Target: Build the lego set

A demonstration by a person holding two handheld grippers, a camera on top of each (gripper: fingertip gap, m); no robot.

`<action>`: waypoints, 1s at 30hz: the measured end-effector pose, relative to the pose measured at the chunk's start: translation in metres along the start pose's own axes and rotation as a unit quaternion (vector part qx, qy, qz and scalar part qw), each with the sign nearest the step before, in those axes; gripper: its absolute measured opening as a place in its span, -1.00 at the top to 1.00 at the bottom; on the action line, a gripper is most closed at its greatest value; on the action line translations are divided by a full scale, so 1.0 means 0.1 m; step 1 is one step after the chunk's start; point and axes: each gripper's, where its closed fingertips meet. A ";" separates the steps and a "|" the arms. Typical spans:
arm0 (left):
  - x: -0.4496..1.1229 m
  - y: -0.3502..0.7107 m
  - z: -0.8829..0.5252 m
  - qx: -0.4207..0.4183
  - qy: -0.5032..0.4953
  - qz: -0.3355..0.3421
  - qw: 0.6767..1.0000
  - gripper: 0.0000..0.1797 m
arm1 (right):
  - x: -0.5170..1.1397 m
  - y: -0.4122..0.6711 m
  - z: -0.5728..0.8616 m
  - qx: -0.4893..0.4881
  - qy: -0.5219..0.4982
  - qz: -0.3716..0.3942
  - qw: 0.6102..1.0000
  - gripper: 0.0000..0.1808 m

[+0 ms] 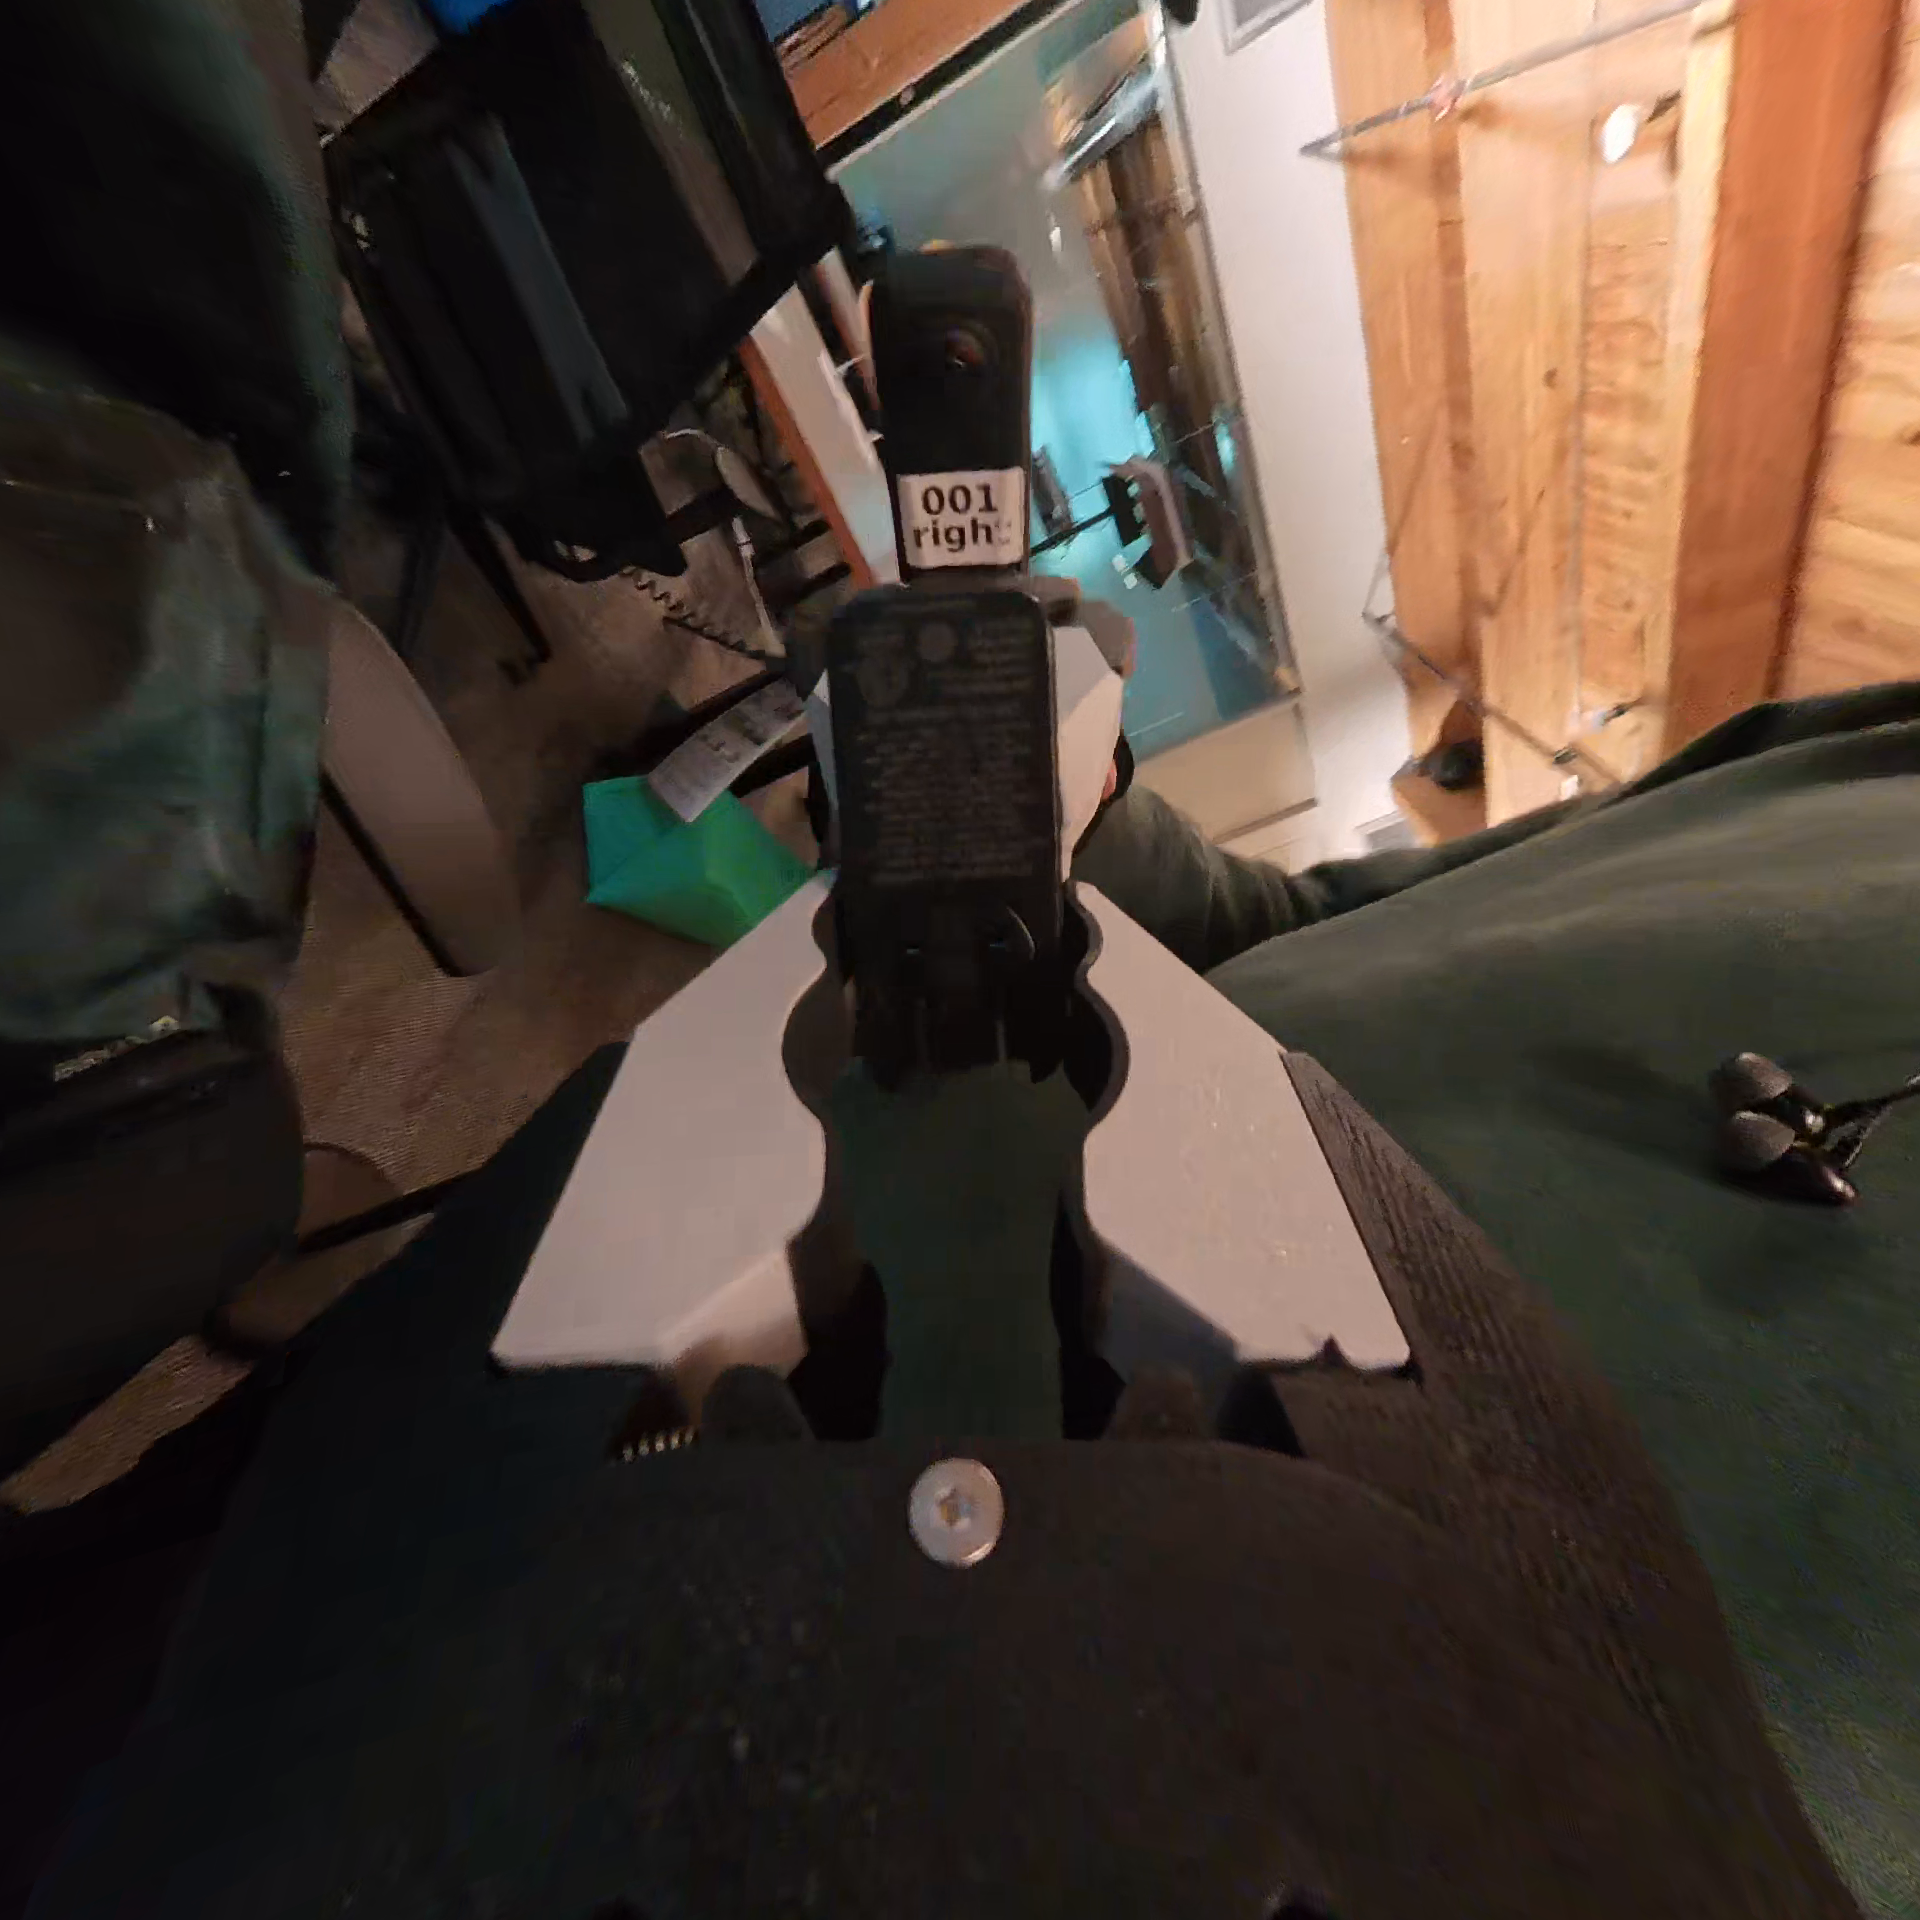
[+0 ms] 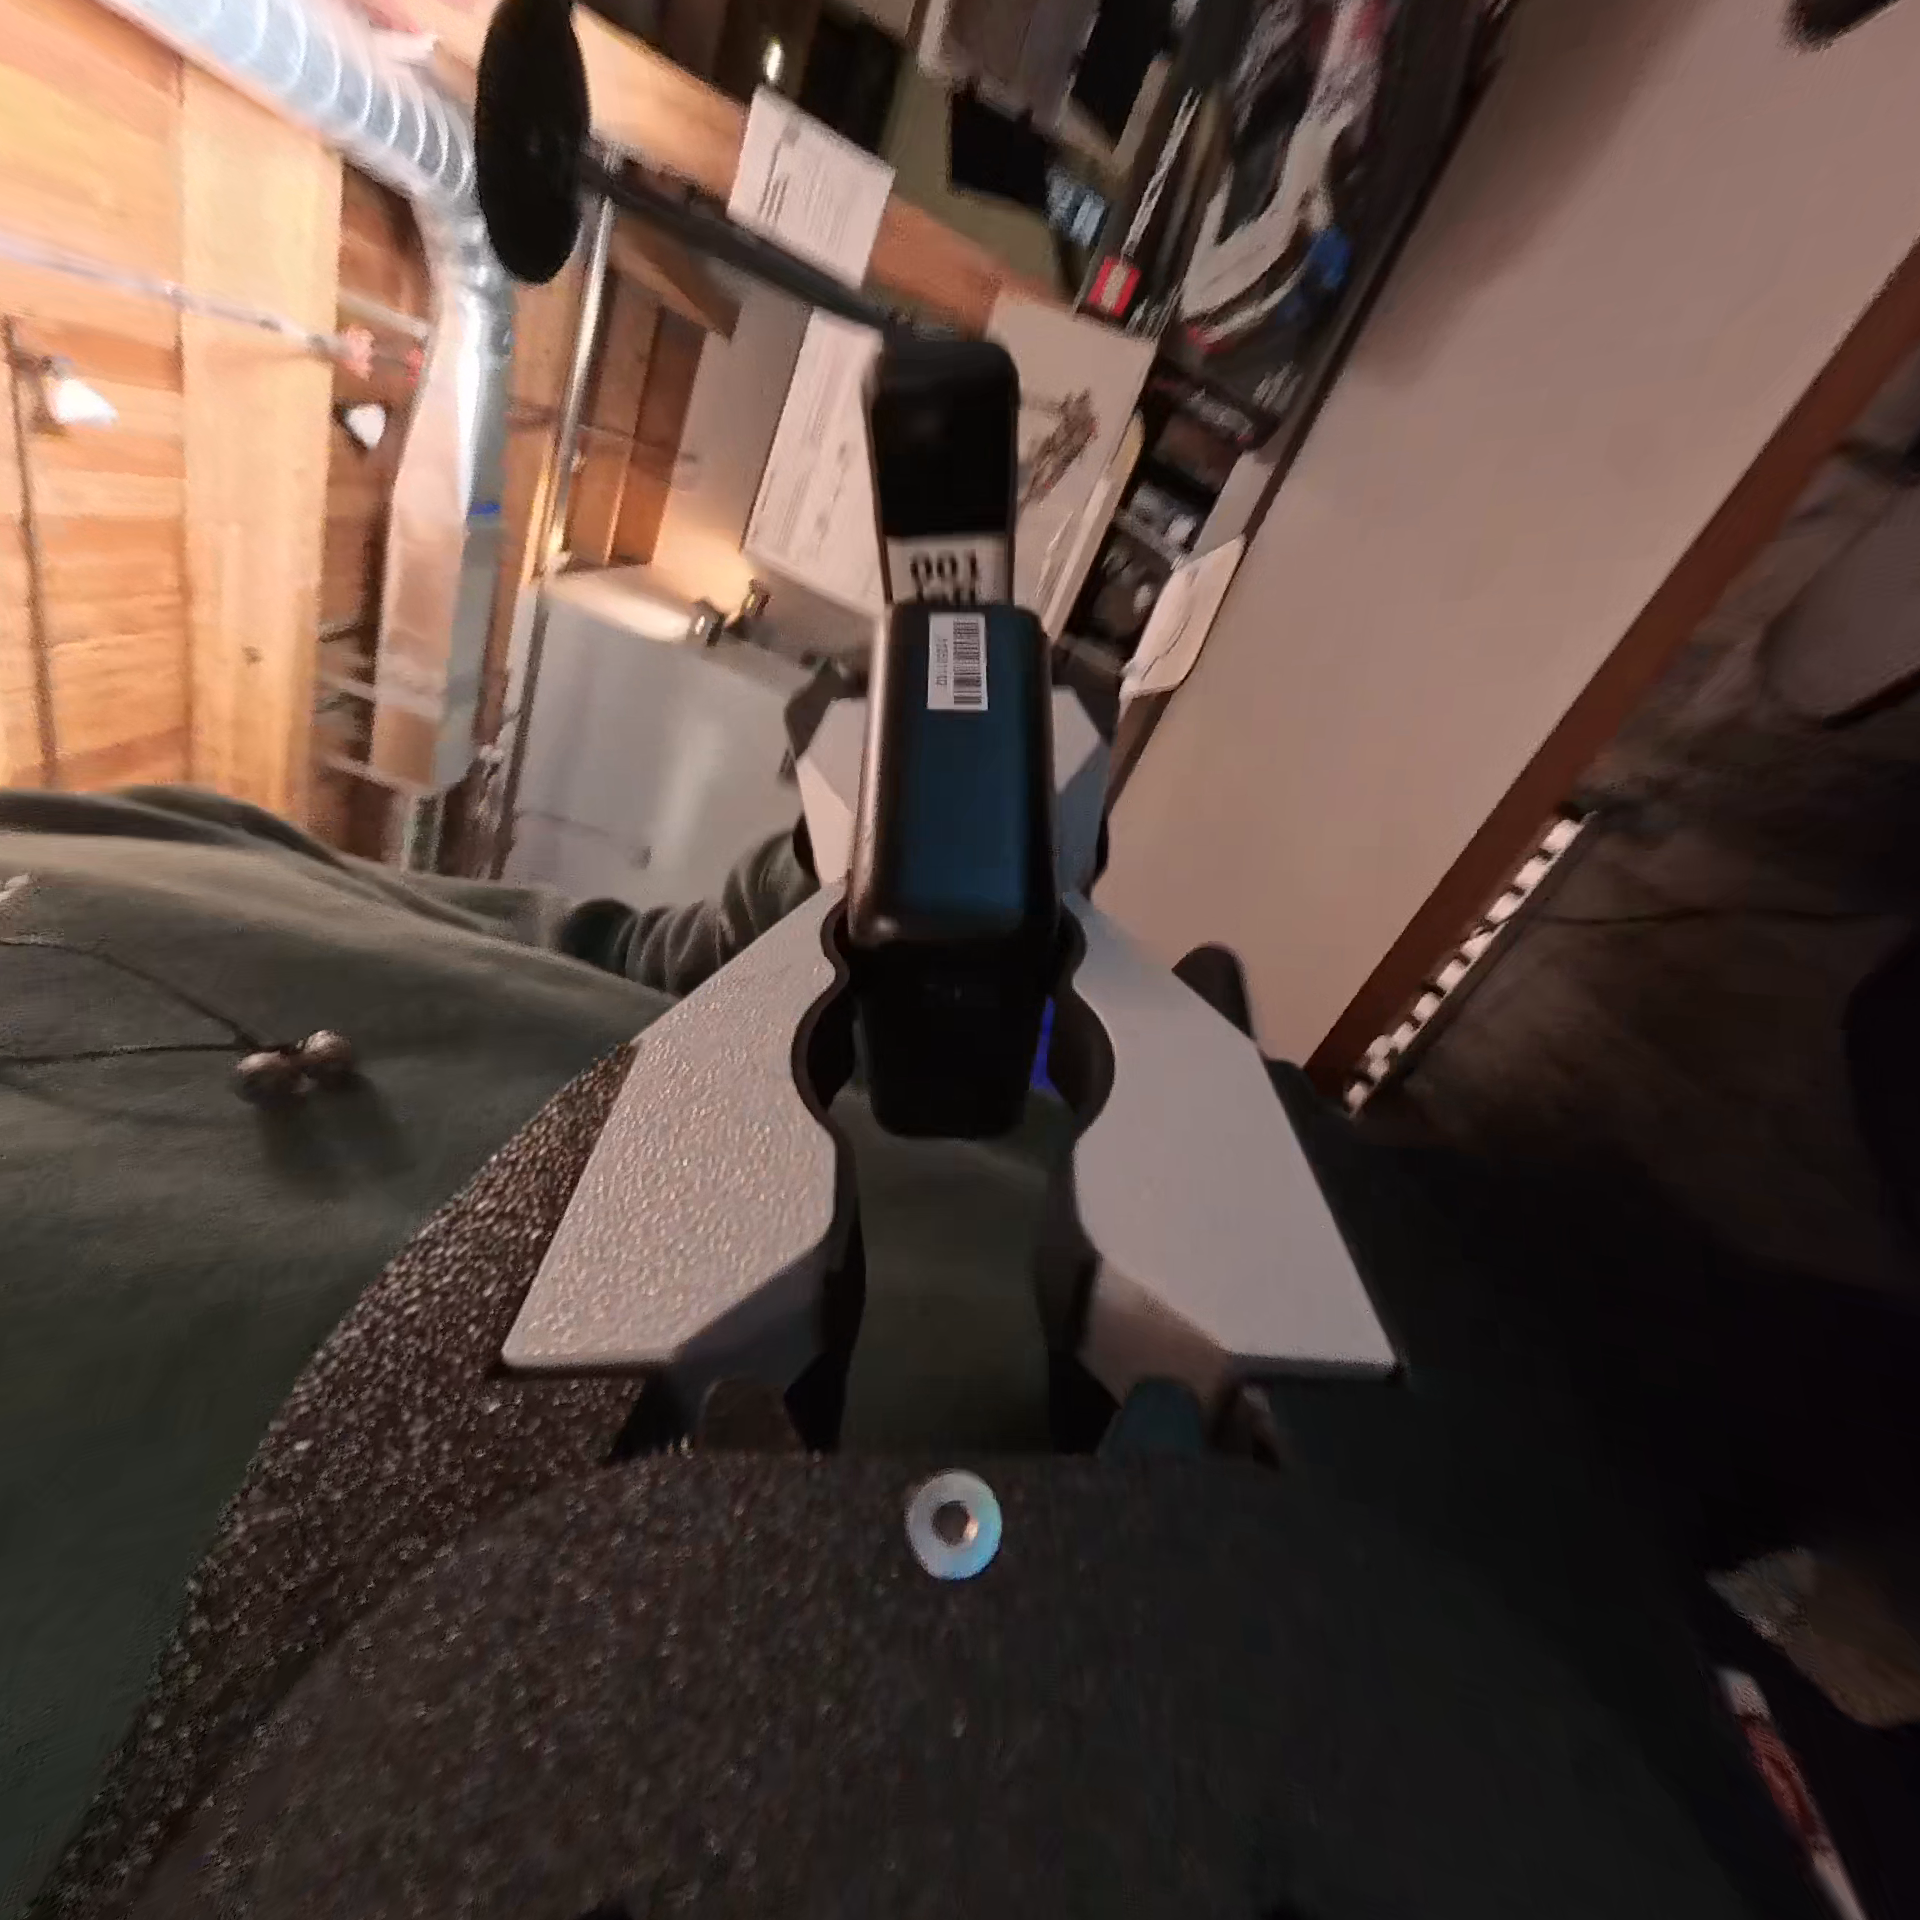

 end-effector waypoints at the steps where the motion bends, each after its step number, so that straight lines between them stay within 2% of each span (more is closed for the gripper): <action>1: -0.01 0.03 -0.03 -0.009 -0.020 0.013 1.000 0.59 | 0.02 0.09 0.02 0.005 -0.009 0.023 1.000 0.65; 4: -0.11 0.24 -0.05 -0.030 -0.086 0.070 0.993 0.60 | 0.10 0.39 0.06 -0.021 -0.039 0.105 0.993 0.60; 7: -0.32 0.50 -0.06 -0.024 -0.114 0.102 0.988 0.60 | -0.06 0.88 0.05 0.003 -0.012 0.249 0.968 0.59; 8: -0.40 0.57 -0.08 -0.012 -0.107 0.097 0.989 0.60 | -0.12 1.01 0.17 0.024 -0.028 0.288 0.957 0.58; 10: -0.59 0.72 -0.07 0.012 -0.103 0.087 0.991 0.60 | -0.13 1.13 0.68 0.018 -0.151 0.335 0.930 0.62; 13: -0.85 0.93 0.00 0.032 -0.112 0.063 0.991 0.60 | 0.00 0.97 1.73 -0.036 -0.380 0.306 0.872 0.64; 15: -0.98 1.04 0.06 0.035 -0.119 0.045 0.991 0.60 | 0.19 0.79 2.33 -0.034 -0.463 0.253 0.849 0.63; 18: -1.09 1.16 0.14 0.019 -0.129 0.027 0.991 0.61 | 0.50 0.66 2.87 -0.038 -0.521 0.194 0.830 0.63; 23: -1.18 1.33 0.14 -0.014 -0.125 0.030 0.992 0.61 | 0.72 0.78 3.24 -0.031 -0.566 0.169 0.807 0.66; 27: -1.11 1.38 0.14 -0.016 -0.125 0.019 0.992 0.60 | 0.79 0.78 3.33 -0.058 -0.583 0.150 0.797 0.85; 30: -1.03 1.41 0.12 -0.019 -0.125 0.007 0.992 0.60 | 0.81 0.78 3.36 -0.061 -0.588 0.145 0.793 0.88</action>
Point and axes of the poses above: each gripper's, where its closed fingertips meet, x out along the fingers, y out of its top, z = x × y across the jaws, and after that the axes turned 15 degrees about -y, right-handed
